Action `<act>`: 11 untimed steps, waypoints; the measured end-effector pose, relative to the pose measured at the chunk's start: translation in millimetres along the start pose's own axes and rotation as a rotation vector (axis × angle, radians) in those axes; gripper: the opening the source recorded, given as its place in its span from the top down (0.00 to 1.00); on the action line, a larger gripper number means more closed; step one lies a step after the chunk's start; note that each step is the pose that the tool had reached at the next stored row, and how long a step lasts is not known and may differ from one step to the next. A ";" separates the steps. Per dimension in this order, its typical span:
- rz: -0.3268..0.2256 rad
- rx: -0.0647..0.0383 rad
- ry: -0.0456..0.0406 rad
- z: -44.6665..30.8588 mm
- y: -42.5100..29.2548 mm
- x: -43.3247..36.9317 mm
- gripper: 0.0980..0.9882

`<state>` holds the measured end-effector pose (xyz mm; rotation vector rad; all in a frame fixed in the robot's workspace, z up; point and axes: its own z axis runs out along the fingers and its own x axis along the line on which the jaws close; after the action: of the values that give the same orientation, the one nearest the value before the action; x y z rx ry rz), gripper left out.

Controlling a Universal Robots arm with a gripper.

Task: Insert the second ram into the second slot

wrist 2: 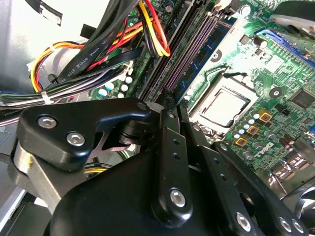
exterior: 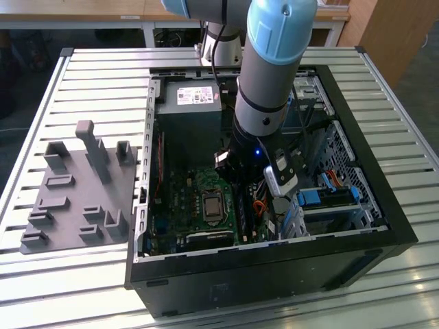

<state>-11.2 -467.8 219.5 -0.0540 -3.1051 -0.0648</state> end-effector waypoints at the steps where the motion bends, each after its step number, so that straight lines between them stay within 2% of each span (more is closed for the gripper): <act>1: 0.000 0.000 0.0002 0.0 0.0 -0.1 0.95; 11: -0.012 0.000 0.0018 2.8 0.0 -3.0 0.95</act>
<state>-8.4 -467.8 216.6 -0.0350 -3.1038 -0.0644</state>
